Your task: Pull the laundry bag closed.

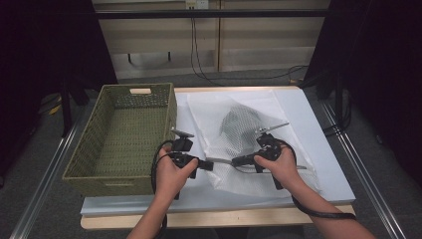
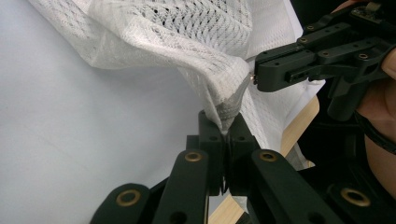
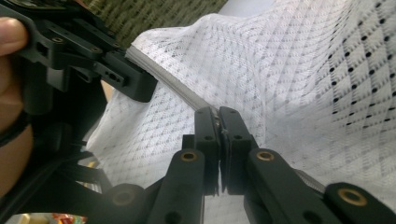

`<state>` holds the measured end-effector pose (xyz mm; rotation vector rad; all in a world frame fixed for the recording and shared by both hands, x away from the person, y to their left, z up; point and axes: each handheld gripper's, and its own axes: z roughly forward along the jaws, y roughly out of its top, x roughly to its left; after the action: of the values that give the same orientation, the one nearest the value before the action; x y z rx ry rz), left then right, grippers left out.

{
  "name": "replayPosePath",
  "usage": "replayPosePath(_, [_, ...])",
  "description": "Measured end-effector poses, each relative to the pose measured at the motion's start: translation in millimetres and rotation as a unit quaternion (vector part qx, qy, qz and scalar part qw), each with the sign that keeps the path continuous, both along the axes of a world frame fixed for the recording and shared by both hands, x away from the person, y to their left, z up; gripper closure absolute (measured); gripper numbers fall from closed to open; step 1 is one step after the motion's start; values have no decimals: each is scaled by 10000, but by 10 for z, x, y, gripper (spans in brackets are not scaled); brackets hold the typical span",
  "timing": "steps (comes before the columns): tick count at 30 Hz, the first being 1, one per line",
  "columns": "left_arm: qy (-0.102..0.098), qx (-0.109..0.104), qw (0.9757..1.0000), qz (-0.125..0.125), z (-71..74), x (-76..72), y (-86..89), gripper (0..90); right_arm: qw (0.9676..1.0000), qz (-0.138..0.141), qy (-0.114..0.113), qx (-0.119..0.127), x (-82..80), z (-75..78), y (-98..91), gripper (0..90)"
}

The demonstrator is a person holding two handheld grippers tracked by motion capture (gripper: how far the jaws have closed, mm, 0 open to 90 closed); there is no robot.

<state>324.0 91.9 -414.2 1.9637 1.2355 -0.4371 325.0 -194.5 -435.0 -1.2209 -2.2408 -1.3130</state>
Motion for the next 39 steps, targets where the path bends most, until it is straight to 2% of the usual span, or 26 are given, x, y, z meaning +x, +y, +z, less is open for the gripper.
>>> replayPosePath(1, [69,-70,10000,14,-1,-5,-9,879,10000,-13,-16,6,-10,7,-15,878])
replayPosePath(4, [63,-17,10000,-5,-8,-2,-15,879,10000,-24,-26,-10,-23,8,-29,878])
replayPosePath(7, [88,-65,9999,4,2,-7,-14,880,10000,-5,-37,61,-20,0,-36,878])
replayPosePath(12, [80,-34,10000,12,9,-11,-16,880,10000,-15,-28,91,-19,-13,-39,878])
replayPosePath(14, [19,8,10000,-4,9,0,6,879,10000,-75,-22,25,-17,-13,-54,878])
replayPosePath(15, [97,-88,9999,99,17,-11,-5,880,10000,-81,-4,45,-16,-15,-64,878])
replayPosePath(18, [53,-72,10000,9,19,-6,7,880,9999,-77,20,70,-18,-13,-82,878])
replayPosePath(22, [70,-106,9999,17,23,-9,-5,880,9999,-83,9,107,-13,-17,-97,878])
replayPosePath(26, [41,-51,10000,16,26,-6,8,880,10000,-61,-20,27,-17,-23,-102,878])
replayPosePath(30, [14,-54,10000,4,38,-3,26,880,10000,-79,-8,57,-20,-28,-127,878])
replayPosePath(32, [63,-106,9999,30,42,-8,15,880,9999,-100,38,78,-23,-26,-139,878])
replayPosePath(39, [50,-67,10000,7,43,-3,25,880,9999,-85,13,99,-26,-24,-144,878])
